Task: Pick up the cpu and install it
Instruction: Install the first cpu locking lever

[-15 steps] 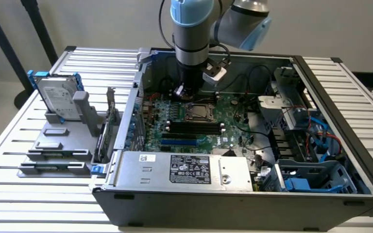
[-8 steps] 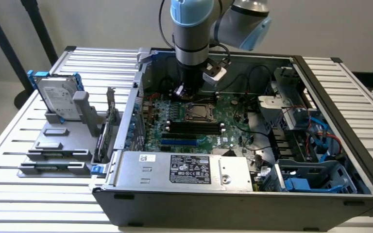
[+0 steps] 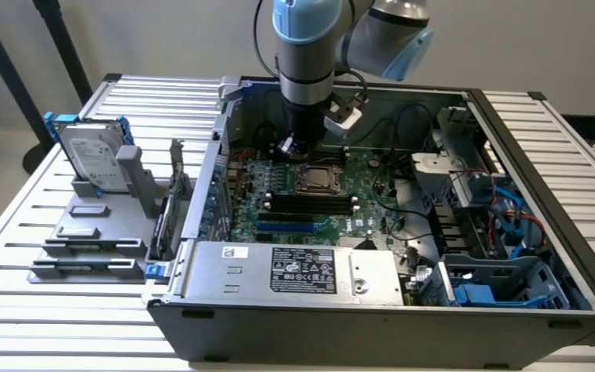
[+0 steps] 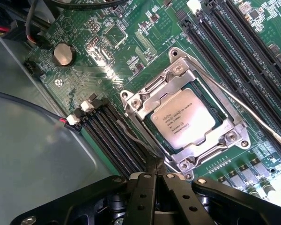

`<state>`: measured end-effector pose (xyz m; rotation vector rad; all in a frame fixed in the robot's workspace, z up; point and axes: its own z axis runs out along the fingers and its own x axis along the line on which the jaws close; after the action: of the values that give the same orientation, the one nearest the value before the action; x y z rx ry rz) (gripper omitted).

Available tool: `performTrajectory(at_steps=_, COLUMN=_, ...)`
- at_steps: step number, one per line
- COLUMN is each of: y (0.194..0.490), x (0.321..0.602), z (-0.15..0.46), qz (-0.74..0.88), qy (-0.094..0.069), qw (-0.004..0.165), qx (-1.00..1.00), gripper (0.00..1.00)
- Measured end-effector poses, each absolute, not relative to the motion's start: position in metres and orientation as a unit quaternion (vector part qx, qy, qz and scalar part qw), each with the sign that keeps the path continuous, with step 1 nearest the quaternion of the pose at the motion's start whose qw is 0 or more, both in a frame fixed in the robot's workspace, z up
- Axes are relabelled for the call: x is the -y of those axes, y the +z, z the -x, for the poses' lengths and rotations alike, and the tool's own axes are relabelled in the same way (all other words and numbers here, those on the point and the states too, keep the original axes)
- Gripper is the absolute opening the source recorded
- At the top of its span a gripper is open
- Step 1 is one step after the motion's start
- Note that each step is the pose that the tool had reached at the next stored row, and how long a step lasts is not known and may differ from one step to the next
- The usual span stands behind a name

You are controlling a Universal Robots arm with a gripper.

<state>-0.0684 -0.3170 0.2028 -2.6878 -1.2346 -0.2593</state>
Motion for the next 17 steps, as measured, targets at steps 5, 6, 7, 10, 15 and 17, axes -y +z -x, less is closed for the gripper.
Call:
performTrajectory(at_steps=5, y=0.2016, x=0.3171, z=0.0667, qz=0.902, qy=-0.087, qw=0.086, qx=0.415, gripper=0.11)
performTrajectory(at_steps=6, y=0.2014, x=0.3170, z=0.0663, qz=0.902, qy=-0.087, qw=0.086, qx=0.415, gripper=0.11)
performTrajectory(at_steps=7, y=0.2013, x=0.3170, z=0.0659, qz=0.902, qy=-0.087, qw=0.086, qx=0.415, gripper=0.11)
performTrajectory(at_steps=10, y=0.2009, x=0.3170, z=0.0646, qz=0.901, qy=-0.087, qw=0.086, qx=0.416, gripper=0.11)
performTrajectory(at_steps=15, y=0.2004, x=0.3170, z=0.0628, qz=0.901, qy=-0.087, qw=0.086, qx=0.417, gripper=0.11)
performTrajectory(at_steps=17, y=0.2003, x=0.3170, z=0.0624, qz=0.901, qy=-0.087, qw=0.086, qx=0.417, gripper=0.11)
